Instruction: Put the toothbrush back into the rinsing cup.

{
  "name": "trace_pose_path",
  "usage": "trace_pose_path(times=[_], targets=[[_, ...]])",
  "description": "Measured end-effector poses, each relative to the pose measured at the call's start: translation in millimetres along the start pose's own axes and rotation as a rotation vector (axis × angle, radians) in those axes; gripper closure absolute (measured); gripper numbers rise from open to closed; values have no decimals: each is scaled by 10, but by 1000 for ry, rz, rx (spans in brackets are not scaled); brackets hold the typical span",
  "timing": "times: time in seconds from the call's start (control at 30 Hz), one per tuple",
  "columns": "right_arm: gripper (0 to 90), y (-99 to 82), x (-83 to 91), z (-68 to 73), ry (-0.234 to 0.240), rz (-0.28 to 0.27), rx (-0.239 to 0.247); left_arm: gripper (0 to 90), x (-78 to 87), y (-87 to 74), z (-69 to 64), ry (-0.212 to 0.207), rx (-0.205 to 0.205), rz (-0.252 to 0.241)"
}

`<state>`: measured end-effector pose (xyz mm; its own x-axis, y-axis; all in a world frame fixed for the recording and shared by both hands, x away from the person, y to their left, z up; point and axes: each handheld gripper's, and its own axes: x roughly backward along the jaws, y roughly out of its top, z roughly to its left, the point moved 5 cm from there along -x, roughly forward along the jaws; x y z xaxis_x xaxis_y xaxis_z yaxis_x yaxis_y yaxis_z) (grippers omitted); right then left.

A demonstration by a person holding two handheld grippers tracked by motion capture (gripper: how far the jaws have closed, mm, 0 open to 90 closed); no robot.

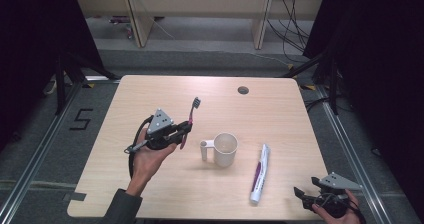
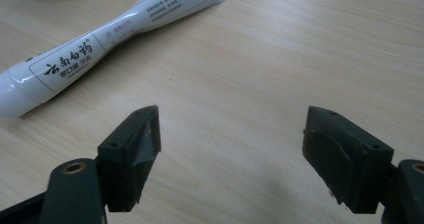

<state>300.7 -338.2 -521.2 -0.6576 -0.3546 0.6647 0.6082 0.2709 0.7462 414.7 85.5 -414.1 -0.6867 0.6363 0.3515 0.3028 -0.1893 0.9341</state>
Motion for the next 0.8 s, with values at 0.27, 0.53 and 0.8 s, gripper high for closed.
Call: trace_pose_path(times=[0.27, 0.53, 0.8], targets=[[241, -2, -5, -4, -2, 0, 4, 823, -50, 79, -36, -6, 15, -42], [241, -1, -5, -2, -1, 0, 3, 823, -102, 137, -94, -11, 11, -64], [241, -2, -3, -4, 0, -1, 4, 823, -180, 191, -186, -36, 21, -88]])
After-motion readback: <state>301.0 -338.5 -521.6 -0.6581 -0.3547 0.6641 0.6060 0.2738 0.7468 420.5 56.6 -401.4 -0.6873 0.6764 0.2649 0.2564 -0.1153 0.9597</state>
